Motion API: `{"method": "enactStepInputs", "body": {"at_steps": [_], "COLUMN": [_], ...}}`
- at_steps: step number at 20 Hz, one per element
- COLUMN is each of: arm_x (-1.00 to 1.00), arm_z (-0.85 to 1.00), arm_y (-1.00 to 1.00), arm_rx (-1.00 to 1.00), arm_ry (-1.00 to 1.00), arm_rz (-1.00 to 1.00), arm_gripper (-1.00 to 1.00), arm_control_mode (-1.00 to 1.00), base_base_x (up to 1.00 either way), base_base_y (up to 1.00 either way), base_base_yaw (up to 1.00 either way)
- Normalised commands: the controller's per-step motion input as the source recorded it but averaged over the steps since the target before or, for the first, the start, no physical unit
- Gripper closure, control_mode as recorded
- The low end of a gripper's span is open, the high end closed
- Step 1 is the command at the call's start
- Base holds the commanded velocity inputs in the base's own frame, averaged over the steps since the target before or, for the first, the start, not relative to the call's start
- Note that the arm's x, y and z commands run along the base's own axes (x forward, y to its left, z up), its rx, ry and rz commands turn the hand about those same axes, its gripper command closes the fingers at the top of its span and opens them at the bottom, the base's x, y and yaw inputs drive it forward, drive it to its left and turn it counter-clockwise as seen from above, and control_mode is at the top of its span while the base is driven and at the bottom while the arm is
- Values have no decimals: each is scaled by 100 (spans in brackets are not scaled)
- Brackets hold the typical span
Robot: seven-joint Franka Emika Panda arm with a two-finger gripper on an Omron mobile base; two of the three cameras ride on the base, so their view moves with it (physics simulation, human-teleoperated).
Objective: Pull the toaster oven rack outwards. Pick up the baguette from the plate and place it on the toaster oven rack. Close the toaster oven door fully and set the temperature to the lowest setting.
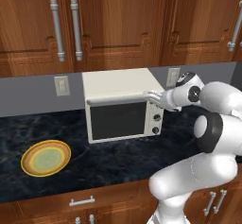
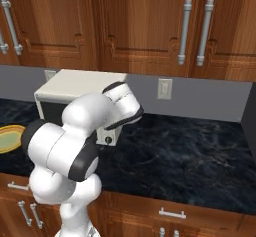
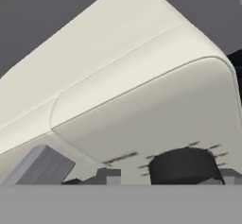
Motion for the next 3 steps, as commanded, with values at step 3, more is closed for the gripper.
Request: {"method": "enactStepInputs", "body": {"at_steps": [3], "arm_x": [95], "arm_z": [-88], "arm_y": [-100], "arm_rx": [-28], "arm_ry": [0], "arm_rz": [32], "arm_gripper": [100], "arm_control_mode": [-100], "base_base_x": [0], "base_base_y": [0], "base_base_yaw": [0]}}
